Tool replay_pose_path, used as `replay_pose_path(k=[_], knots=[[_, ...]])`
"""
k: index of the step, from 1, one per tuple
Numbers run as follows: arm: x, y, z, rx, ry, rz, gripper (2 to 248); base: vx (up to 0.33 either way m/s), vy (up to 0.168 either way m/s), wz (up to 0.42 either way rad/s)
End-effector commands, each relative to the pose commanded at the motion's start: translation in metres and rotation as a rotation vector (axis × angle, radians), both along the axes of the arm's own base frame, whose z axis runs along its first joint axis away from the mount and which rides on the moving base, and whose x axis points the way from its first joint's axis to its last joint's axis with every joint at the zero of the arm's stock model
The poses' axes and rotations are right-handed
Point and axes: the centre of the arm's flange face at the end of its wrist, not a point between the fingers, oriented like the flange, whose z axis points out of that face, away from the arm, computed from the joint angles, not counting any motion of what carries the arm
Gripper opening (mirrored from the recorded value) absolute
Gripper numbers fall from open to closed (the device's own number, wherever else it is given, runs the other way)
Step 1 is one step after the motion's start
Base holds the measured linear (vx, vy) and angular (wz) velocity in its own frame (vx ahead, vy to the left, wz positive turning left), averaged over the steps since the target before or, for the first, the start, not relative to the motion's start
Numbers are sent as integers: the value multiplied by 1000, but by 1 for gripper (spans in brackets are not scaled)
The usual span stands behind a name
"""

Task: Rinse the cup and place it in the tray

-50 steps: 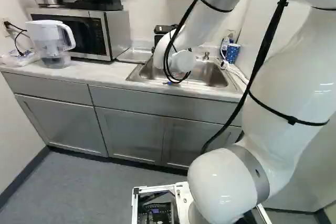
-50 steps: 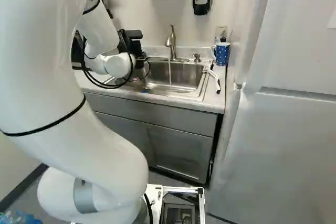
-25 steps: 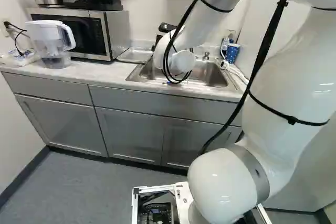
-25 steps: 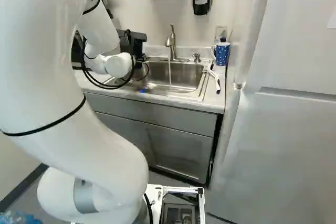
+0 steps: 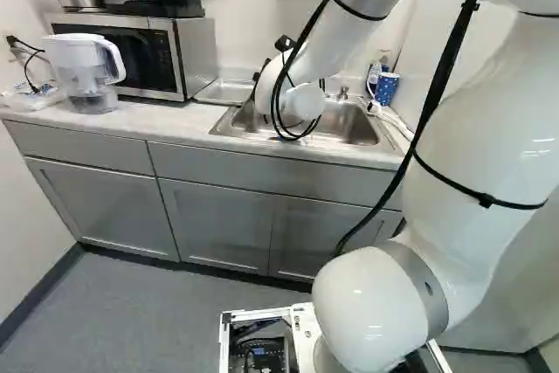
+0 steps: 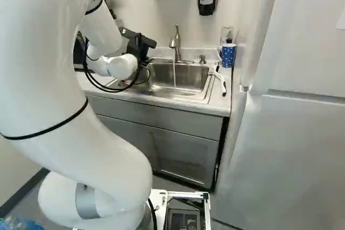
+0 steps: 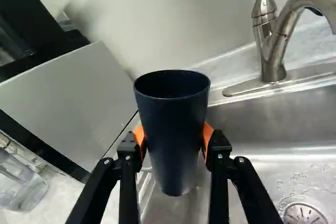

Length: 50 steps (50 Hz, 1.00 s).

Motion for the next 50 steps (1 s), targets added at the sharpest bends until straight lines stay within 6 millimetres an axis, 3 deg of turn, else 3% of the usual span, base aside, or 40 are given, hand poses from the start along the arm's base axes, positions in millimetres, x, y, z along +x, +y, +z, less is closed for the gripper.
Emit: replay_pose_path(k=[50], knots=[[0,0,0,511,92,-78,123,0,0,0]])
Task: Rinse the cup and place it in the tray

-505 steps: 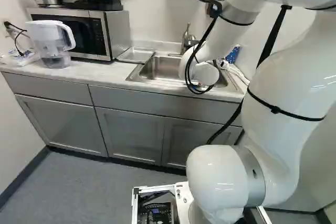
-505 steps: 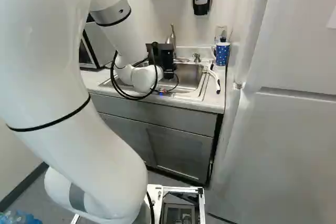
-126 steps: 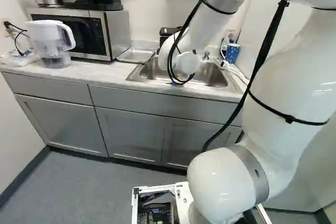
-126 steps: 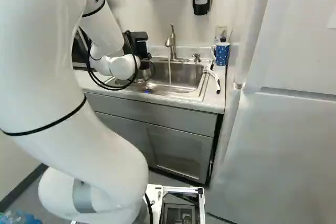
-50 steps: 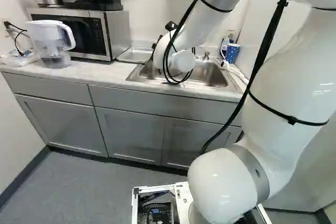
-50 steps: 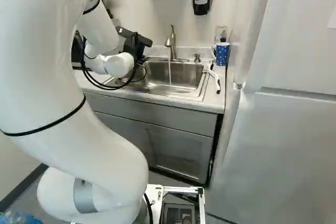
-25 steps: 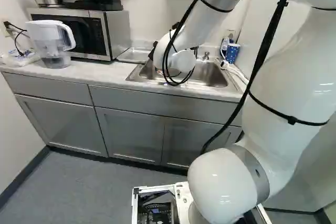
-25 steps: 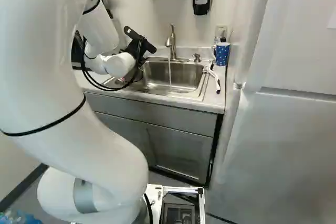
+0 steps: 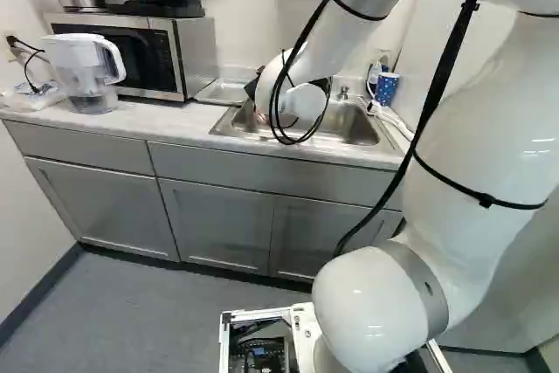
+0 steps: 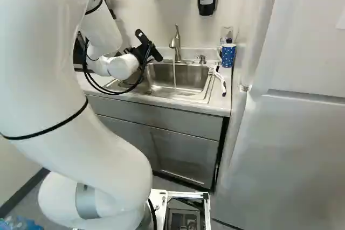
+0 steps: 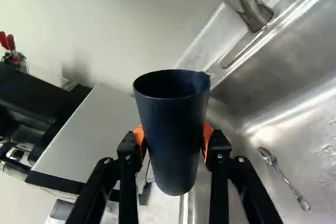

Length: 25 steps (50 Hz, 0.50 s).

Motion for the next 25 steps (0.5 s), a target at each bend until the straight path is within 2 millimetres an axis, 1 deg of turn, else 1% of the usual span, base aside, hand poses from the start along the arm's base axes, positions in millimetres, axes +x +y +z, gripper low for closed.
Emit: replay_pose_path(k=[25], knots=[[0,0,0,256,46,-39,123,0,0,0]])
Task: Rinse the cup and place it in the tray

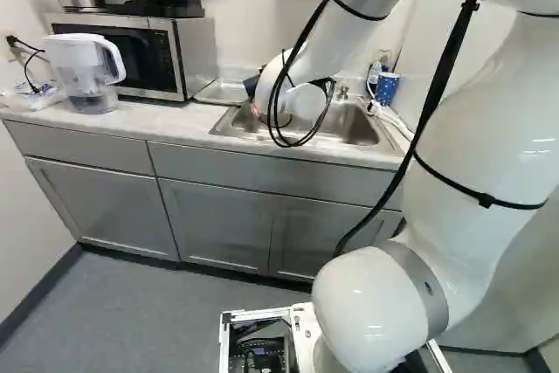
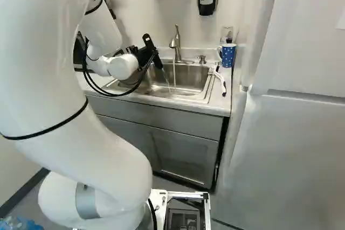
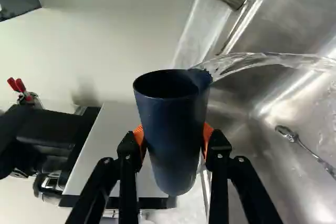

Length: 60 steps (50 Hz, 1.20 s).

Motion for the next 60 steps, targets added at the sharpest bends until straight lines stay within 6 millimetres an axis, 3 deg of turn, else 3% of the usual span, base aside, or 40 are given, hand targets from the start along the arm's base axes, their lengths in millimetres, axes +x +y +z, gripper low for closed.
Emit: replay_pose_path(k=[60], knots=[[0,0,0,614,110,-93,123,0,0,0]])
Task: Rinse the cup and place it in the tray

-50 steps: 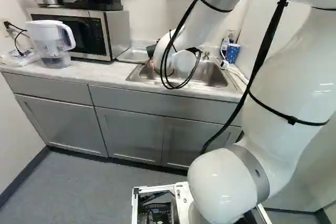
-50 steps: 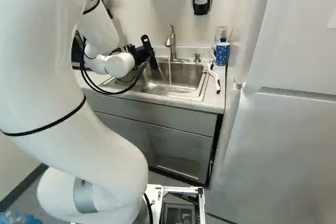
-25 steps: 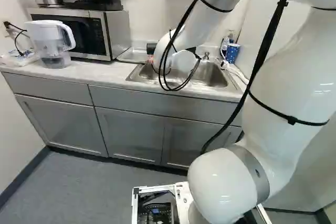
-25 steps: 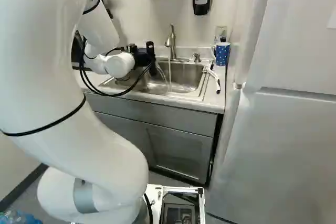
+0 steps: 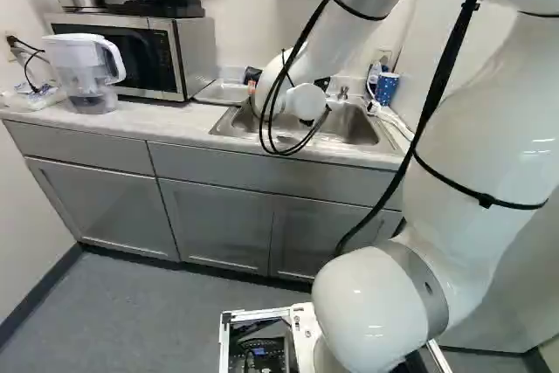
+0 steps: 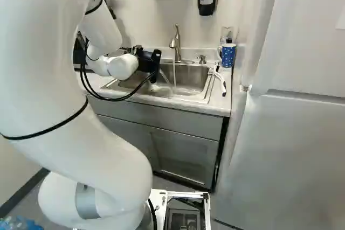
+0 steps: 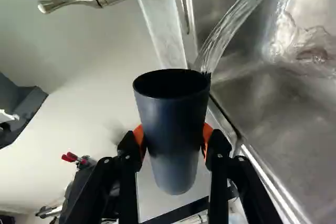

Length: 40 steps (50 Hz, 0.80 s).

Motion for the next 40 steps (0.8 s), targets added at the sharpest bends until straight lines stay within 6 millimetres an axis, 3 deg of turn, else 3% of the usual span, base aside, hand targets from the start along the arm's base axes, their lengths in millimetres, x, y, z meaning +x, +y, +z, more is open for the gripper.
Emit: replay_pose_path(k=[40], knots=[[0,0,0,21,4,-3,123,0,0,0]])
